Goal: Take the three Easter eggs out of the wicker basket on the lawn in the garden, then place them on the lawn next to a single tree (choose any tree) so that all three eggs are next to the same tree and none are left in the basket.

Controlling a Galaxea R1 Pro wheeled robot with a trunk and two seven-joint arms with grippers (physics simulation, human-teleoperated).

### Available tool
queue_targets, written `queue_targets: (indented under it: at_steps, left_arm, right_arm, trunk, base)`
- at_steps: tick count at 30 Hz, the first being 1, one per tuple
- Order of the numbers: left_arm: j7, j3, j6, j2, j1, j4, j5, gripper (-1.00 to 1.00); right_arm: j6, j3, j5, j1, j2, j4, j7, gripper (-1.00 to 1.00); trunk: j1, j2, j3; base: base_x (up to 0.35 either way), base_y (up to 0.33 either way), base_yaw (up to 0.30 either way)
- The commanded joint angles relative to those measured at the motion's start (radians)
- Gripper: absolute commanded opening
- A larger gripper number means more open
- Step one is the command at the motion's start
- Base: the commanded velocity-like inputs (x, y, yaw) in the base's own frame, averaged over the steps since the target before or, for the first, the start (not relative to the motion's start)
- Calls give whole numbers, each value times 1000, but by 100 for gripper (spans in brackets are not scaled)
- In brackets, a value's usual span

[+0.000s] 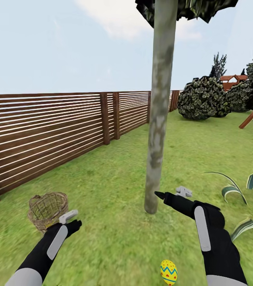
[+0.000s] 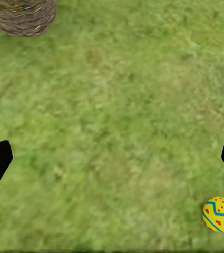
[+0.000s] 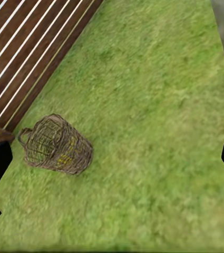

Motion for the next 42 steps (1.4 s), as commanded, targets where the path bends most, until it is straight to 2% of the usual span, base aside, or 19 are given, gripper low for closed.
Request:
queue_targets:
  at_steps: [1, 6, 9, 16, 18, 25, 28, 32, 36, 42]
  left_arm:
    - [8, 0, 19, 0, 0, -2, 11, 100]
    - [9, 2, 41, 0, 0, -2, 13, 100]
    - [10, 5, 71, -1, -1, -3, 15, 100]
    - [15, 13, 284, -1, -2, -9, 23, 100]
    - [18, 15, 317, -1, -6, -7, 24, 100]
    - [56, 18, 348, -5, -23, -5, 24, 100]
    - [101, 18, 357, -5, -63, -2, 23, 100]
    - [142, 17, 417, -4, -123, -1, 24, 100]
    - [154, 16, 474, -4, -154, 0, 24, 100]
    - [164, 9, 504, -4, -163, -3, 19, 100]
  right_arm:
    - [5, -5, 1, -1, 0, 2, 5, 100]
    - [4, -10, 3, -1, -1, 6, 6, 100]
    - [5, -11, 4, -1, -5, 6, 6, 100]
    - [5, -8, 7, -1, -26, 6, 8, 100]
    - [4, -5, 6, -1, -29, 5, 8, 100]
    - [2, -1, 6, -1, -32, -5, 9, 100]
    - [2, 1, 4, -1, -31, -8, 12, 100]
    - [2, 7, 3, -1, -29, -8, 14, 100]
    - [2, 19, 3, -1, -30, -10, 17, 100]
    - [2, 31, 2, -1, -26, -19, 15, 100]
  trunk:
    - [0, -1, -2]
    - [0, -1, -2]
    - [-11, 20, 8]
    - [-38, 69, 30]
    - [-46, 83, 36]
    - [-73, 132, 59]
    - [-84, 153, 70]
    - [-99, 181, 84]
    - [-115, 209, 98]
    - [-138, 251, 117]
  base:
    - [0, 14, 145]
    - [0, 7, 74]
    - [0, 2, 22]
    - [0, 1, 5]
    - [0, 0, 1]
    - [0, 0, 61]
    - [0, 0, 212]
    - [0, 0, 200]
    - [0, 0, 69]
    - [0, 0, 20]
